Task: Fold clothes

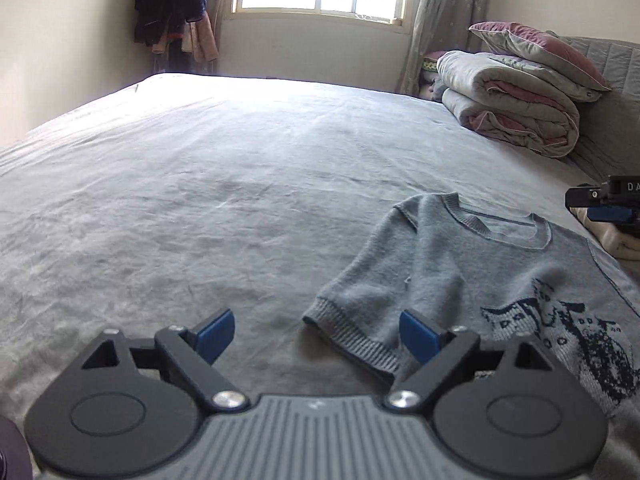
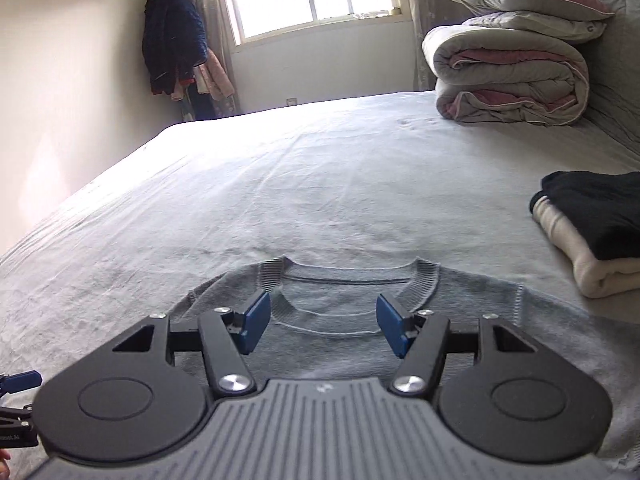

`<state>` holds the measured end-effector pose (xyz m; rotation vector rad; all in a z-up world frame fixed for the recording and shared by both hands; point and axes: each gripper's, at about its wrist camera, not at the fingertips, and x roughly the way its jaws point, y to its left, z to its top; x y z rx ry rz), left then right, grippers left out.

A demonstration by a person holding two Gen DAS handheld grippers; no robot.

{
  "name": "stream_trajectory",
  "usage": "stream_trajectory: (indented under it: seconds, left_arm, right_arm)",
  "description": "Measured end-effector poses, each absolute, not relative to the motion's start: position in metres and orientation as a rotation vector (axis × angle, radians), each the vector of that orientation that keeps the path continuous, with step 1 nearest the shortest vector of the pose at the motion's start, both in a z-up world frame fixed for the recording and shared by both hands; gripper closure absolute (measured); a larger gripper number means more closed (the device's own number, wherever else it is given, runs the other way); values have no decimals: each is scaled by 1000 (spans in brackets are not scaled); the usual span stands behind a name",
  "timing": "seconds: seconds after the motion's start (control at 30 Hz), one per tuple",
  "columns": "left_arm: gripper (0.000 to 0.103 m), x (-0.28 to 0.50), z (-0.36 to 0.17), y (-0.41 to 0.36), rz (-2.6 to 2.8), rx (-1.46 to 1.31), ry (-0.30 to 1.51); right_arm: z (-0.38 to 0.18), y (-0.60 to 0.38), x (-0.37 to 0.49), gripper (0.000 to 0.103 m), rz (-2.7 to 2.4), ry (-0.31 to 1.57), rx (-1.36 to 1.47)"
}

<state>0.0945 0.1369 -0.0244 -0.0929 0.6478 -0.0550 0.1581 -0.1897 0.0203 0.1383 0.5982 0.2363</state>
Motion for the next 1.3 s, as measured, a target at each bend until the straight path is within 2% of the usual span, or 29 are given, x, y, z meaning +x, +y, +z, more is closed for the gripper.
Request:
stream_trajectory:
  seconds: [0.1,0.17,0.23,0.3,0.4,0.67,0.77,0.87,0.93,0.97,1.0,1.03,1.3]
  left_arm:
    - [19,92,-40,163,-51,-202,639]
    - [27,94,-49,177,-52,-284,647]
    - [36,97,-48,184,-61,-330,641]
    - [47,97,-48,192,-61,-388,634]
    - [53,99,-52,192,-82,-377,651]
    - [50,101,-52,191,-117,-296,680]
    - [45,101,-52,192,-125,-304,687]
    - [42,101,-52,193,-133,-314,696]
    - [41,101,-51,196,-138,-337,699]
    - [40,101,-51,198,-141,-356,700]
    - [40,102,-51,200,-143,-374,700]
    - [39,103,-51,202,-146,-393,699]
    - [40,119,-58,211,-192,-542,666]
  right_arm:
    - [13,-146,165,40,364,649,123]
    - [8,-118,169,47,451,707,113]
    - [2,-89,172,61,537,771,104]
    - [-4,-63,177,63,603,841,103]
    - [-10,-31,188,63,635,948,101]
    - [-15,36,199,61,529,1139,-57]
    - [-31,57,195,59,479,1214,-155]
    - [-35,72,186,60,449,1191,-272]
    - [-34,77,184,77,449,1180,-300]
    - [-33,78,184,81,448,1175,-312]
    - [-32,79,185,91,437,1172,-320]
    - [-31,79,186,96,428,1171,-322]
    - [4,75,213,96,421,1135,-185]
